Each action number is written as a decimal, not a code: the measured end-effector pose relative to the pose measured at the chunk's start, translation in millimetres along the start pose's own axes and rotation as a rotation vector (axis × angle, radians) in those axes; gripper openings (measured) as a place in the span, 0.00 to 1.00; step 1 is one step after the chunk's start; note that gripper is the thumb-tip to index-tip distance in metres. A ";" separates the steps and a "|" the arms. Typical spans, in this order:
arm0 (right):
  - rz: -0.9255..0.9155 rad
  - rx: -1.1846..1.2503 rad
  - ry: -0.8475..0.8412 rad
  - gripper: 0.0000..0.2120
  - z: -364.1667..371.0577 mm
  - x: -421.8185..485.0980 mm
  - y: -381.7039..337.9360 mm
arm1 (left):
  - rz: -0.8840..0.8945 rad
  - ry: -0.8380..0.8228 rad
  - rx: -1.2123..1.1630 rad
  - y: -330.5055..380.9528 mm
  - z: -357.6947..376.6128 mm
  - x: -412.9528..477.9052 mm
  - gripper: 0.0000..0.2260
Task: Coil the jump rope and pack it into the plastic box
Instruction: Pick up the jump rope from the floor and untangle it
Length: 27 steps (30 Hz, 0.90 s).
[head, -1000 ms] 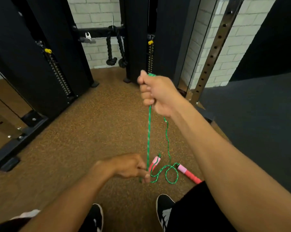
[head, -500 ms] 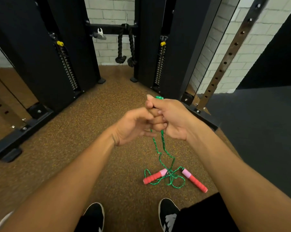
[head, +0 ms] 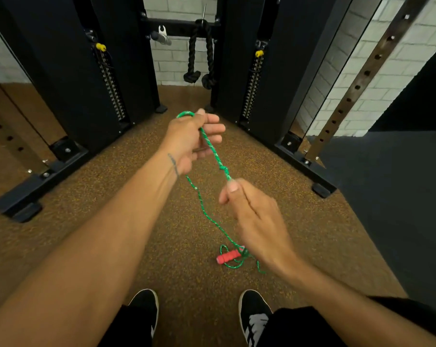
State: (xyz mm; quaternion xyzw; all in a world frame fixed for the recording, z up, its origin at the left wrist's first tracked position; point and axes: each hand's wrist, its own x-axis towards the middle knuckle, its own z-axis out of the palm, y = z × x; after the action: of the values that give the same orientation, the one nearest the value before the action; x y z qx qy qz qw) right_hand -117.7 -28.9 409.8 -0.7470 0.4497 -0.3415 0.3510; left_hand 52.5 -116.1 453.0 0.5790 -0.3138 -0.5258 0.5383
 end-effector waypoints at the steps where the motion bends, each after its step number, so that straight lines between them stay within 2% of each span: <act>1: -0.011 -0.002 0.000 0.16 -2.1 -1.1 4.7 | -0.028 -0.025 -0.057 -1.0 4.1 -1.1 0.14; 2: 0.037 0.014 -0.082 0.15 -4.7 -1.0 10.1 | -0.046 -0.039 -0.157 0.6 8.0 -2.5 0.13; 4: 0.223 0.013 -0.498 0.14 -9.5 0.1 19.6 | -0.056 -0.048 -0.352 9.0 11.0 -6.4 0.13; 5: 0.303 0.034 -0.701 0.14 -12.1 2.3 23.3 | -0.043 -0.073 -0.365 14.1 11.4 -8.1 0.14; 6: 0.343 0.106 -0.811 0.14 -14.5 6.4 24.6 | -0.024 -0.120 -0.317 17.3 13.4 -10.7 0.14; 7: 0.368 0.249 -0.818 0.15 -16.0 12.0 23.1 | -0.011 -0.180 -0.233 18.0 17.4 -16.4 0.15; 9: 0.438 0.651 -0.625 0.18 -18.4 24.7 15.0 | -0.006 -0.278 -0.108 14.1 30.4 -29.4 0.17; 10: 0.457 0.823 -0.514 0.18 -18.4 29.4 13.2 | -0.014 -0.291 -0.117 12.1 36.3 -32.1 0.17; 11: 0.448 0.894 -0.437 0.17 -18.3 32.3 14.2 | -0.021 -0.266 -0.168 12.3 38.2 -31.8 0.16; 13: 0.408 0.688 -0.392 0.14 -15.6 28.7 24.0 | -0.004 -0.115 -0.296 17.6 27.5 -21.8 0.14; 16: 0.418 0.385 -0.473 0.10 -12.9 15.0 39.2 | 0.024 0.067 -0.362 25.3 0.2 -2.7 0.12; 18: 0.379 0.352 -0.587 0.06 -11.4 12.1 41.5 | -0.004 0.058 -0.327 18.6 -2.5 0.0 0.12; 20: 0.378 0.358 -0.769 0.00 -8.7 12.6 41.1 | -0.042 -0.026 -0.308 12.3 7.6 -4.0 0.11; 22: 0.405 0.304 -0.894 0.06 -4.9 13.0 44.1 | -0.048 -0.093 -0.351 13.0 17.0 -8.5 0.12; 24: 0.402 0.174 -0.848 0.08 0.5 15.1 53.3 | -0.008 -0.070 -0.424 17.4 15.8 -8.8 0.14; 27: 0.259 -0.097 -0.655 0.13 0.3 22.9 65.6 | 0.076 0.017 -0.488 21.3 2.2 -8.4 0.13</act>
State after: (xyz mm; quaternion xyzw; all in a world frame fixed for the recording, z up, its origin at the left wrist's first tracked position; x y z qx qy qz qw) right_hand -137.5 -72.6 359.5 -0.7695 0.4200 -0.0147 0.4810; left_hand 52.6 -113.7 475.9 0.4241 -0.1946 -0.5606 0.6841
